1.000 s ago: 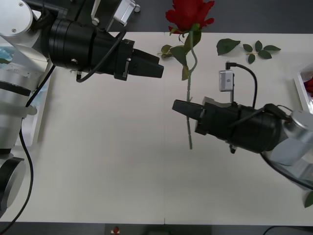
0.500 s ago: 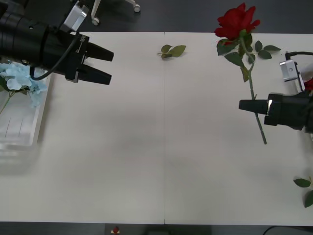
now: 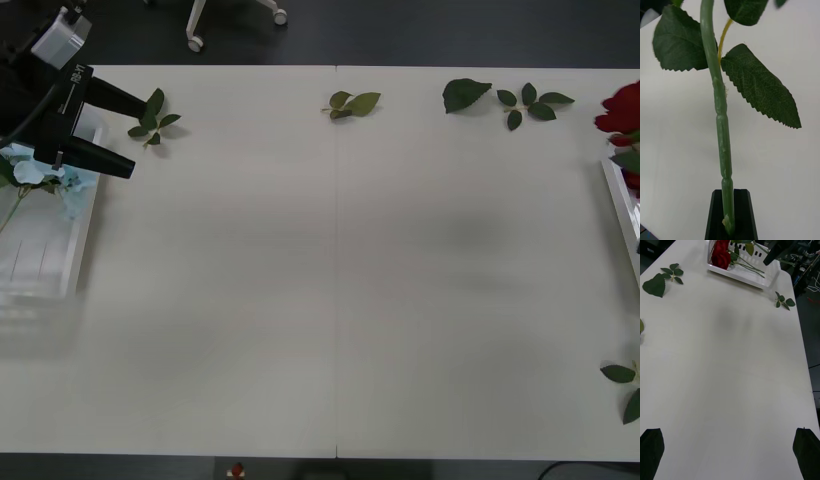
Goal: Put the red flowers into the right box and the blue flowers into the left box
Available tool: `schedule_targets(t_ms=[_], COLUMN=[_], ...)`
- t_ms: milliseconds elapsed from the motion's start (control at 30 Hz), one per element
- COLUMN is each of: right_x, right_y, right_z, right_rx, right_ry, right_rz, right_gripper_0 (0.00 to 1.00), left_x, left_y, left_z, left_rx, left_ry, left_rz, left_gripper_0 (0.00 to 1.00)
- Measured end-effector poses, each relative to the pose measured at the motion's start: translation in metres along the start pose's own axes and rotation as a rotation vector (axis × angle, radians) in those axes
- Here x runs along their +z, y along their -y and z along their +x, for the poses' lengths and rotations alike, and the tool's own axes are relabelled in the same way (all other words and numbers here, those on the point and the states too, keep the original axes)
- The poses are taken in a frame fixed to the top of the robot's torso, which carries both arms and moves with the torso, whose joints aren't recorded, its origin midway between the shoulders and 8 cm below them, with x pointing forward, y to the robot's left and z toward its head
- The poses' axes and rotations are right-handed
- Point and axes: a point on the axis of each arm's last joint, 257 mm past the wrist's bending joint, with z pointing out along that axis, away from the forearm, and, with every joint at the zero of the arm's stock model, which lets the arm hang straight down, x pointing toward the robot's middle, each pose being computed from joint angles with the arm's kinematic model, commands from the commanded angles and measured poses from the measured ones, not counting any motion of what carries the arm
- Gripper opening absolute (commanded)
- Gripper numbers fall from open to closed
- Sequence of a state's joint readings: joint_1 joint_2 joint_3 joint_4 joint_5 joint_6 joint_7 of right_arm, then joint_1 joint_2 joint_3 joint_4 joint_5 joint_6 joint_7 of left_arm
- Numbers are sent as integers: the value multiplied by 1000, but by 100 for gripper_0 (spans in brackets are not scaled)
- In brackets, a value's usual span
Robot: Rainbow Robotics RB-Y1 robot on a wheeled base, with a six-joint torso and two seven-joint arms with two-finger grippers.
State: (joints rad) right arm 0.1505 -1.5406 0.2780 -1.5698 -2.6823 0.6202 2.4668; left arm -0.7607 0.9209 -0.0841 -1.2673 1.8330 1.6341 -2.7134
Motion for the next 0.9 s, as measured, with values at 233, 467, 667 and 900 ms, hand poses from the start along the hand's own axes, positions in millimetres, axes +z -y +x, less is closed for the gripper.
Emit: schedule_targets(t_ms=[233,467,667,900], right_x=[-80,-139,-149,-163], right_y=[86,142,178,199], right_z=[-3,-9,-8,-41], right_rx=[-31,-90,-186,-361], right_ry=[71,121,74,67], right_rz=[235,419,538,661], right_gripper_0=[0,0,0,0], left_x=[-13,-15,-15,-15], left_y=[7,7,7,7], left_z=[10,11,12,12], left_rx=[-20,-21,-21,-21], left_ry=[-38,-44,-43,-43], left_rz=[16,13,13,13], left_gripper_0=[100,100,100,100])
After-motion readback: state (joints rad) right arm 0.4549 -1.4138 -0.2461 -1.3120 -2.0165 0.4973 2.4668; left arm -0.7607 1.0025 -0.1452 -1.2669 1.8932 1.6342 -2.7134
